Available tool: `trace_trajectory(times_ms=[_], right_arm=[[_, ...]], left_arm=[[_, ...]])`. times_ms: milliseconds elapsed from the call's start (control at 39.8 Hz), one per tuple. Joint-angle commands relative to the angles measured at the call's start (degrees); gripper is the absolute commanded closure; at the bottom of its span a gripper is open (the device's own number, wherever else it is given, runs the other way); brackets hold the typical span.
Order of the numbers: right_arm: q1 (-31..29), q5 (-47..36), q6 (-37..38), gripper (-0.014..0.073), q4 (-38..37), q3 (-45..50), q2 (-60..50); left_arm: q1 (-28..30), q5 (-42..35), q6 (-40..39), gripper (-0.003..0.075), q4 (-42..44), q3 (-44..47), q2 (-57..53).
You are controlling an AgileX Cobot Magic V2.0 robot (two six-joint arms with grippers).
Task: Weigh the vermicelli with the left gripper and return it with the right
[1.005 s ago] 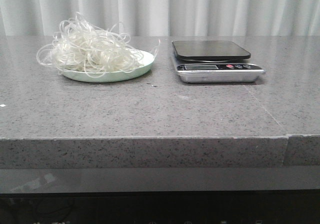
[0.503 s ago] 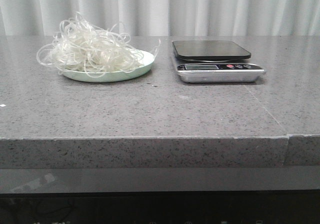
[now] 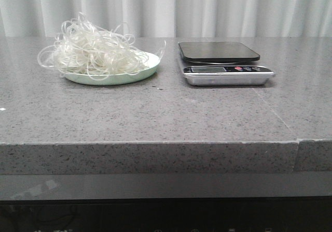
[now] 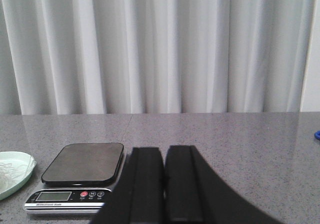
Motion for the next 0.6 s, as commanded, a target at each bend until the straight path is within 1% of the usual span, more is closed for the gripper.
trace_trajectory(times_ms=[0,126,226,452,578], right_arm=[[-0.38,-0.11,-0.1,0.0429,0.11,-6.31,5.9],[-0.38,5.62,-0.1,0.0429,0.11,-12.87,12.67],[-0.38,9.16,-0.1,0.0429,0.11,-15.71,17.26],[-0.38,13.49,-0.1,0.0429,0.11,-16.19,24.99],[-0.38,15.85,-0.1,0.0429,0.11,-16.19,27.84]], left_arm=[[-0.03,2.3,-0.32,0.0566,-0.34,-7.29,4.51],[-0.03,10.31,0.0,0.0566,-0.25,-14.52,9.97],[-0.03,16.22,0.0,0.0566,-0.25,-18.36,14.35],[-0.03,23.96,0.0,0.0566,-0.25,-19.26,21.72],[-0.03,25.6,0.0,0.0566,-0.25,-18.88,24.68]])
